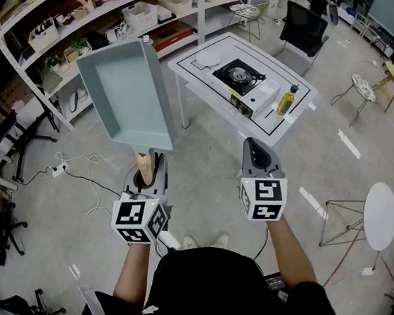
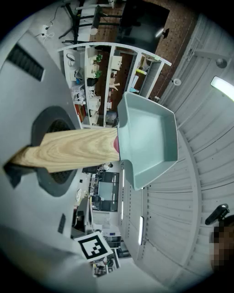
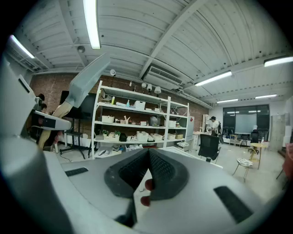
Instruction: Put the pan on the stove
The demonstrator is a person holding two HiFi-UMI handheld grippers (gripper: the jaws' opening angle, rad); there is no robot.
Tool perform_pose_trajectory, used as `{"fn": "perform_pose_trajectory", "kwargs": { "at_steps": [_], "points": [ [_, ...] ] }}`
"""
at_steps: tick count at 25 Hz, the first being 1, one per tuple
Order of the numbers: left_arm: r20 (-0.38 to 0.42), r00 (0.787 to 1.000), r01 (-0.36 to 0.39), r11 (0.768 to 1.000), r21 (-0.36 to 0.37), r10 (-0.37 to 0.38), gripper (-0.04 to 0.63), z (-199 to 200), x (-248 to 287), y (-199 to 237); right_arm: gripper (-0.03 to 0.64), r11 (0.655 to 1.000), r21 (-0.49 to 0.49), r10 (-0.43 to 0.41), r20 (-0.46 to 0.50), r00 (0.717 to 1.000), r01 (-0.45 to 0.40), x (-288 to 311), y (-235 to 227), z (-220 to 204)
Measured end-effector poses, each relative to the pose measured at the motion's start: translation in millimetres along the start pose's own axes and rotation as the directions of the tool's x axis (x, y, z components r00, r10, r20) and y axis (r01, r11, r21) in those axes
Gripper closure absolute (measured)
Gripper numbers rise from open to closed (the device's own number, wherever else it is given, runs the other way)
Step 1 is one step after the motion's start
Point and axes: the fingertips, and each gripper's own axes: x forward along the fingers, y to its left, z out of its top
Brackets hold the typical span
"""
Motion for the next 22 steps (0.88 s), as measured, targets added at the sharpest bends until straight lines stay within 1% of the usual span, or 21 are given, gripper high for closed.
{"fn": "perform_pose_trajectory", "kwargs": {
  "at_steps": [6, 11, 17, 22],
  "points": [
    [0.005, 1.000, -0.009, 1.000, 0.006, 0.009, 0.537, 1, 4, 0, 0.615, 1.000, 0.003, 0.001, -0.006, 1.000, -0.001, 3, -5, -3],
    [0.007, 1.000, -0.012, 1.000, 0.019, 0.012, 0.537, 4, 7, -4, 0.615, 0.999, 0.041, 0.020, -0.009, 1.000, -0.020, 6, -7, -4],
    [0.016, 1.000, -0.020, 0.999, 0.037, 0.019, 0.537, 6, 11, -10, 0.615, 0.999, 0.042, 0.030, -0.003, 1.000, -0.030, 7, -13, -4],
    [0.018, 1.000, -0.023, 0.999, 0.038, 0.023, 0.537, 5, 15, -22, 0.615, 0.998, 0.044, 0.045, 0.003, 0.999, -0.045, 6, -22, -6]
  ]
}}
